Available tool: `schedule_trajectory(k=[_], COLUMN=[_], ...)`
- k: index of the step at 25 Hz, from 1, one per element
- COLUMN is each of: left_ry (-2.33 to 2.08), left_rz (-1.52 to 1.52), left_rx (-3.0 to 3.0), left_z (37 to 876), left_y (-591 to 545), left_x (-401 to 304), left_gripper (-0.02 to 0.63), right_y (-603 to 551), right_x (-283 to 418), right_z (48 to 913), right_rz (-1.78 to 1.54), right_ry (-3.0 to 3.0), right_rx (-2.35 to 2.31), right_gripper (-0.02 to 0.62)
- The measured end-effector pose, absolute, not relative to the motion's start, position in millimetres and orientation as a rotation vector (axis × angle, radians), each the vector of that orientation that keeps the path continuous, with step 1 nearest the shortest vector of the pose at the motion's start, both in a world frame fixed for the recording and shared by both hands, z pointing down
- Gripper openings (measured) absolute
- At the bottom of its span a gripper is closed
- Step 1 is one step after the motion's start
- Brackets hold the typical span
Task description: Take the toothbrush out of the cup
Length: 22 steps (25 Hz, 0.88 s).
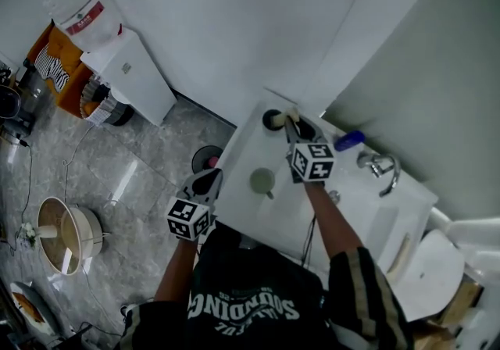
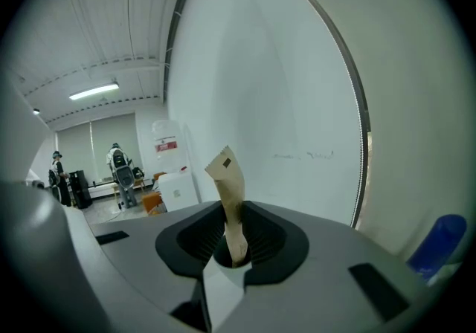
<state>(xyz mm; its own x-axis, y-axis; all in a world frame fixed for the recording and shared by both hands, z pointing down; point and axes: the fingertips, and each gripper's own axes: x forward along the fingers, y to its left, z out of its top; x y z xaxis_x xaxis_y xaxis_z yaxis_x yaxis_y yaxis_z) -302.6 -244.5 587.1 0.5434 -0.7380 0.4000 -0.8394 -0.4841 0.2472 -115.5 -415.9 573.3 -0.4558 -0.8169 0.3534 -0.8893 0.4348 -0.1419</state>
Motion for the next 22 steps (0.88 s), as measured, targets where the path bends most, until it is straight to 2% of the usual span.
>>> schedule_trajectory(k=[9, 22], left_ry=[-1.21, -0.997], left_rz=[0.324, 0.341], left_rx=[2.449, 2.573], left_z=[575, 571], left_y=[-245, -232], left_x=[-268, -177], left_gripper=[0.0, 0.0], right_y=[-389, -306], right_x=[-89, -13], right_z=[526, 558], right_rz=[0.381, 0.431], right_ry=[-2.507, -2.417], right_rx=[1.521, 1.596], right_gripper=[0.067, 0.066])
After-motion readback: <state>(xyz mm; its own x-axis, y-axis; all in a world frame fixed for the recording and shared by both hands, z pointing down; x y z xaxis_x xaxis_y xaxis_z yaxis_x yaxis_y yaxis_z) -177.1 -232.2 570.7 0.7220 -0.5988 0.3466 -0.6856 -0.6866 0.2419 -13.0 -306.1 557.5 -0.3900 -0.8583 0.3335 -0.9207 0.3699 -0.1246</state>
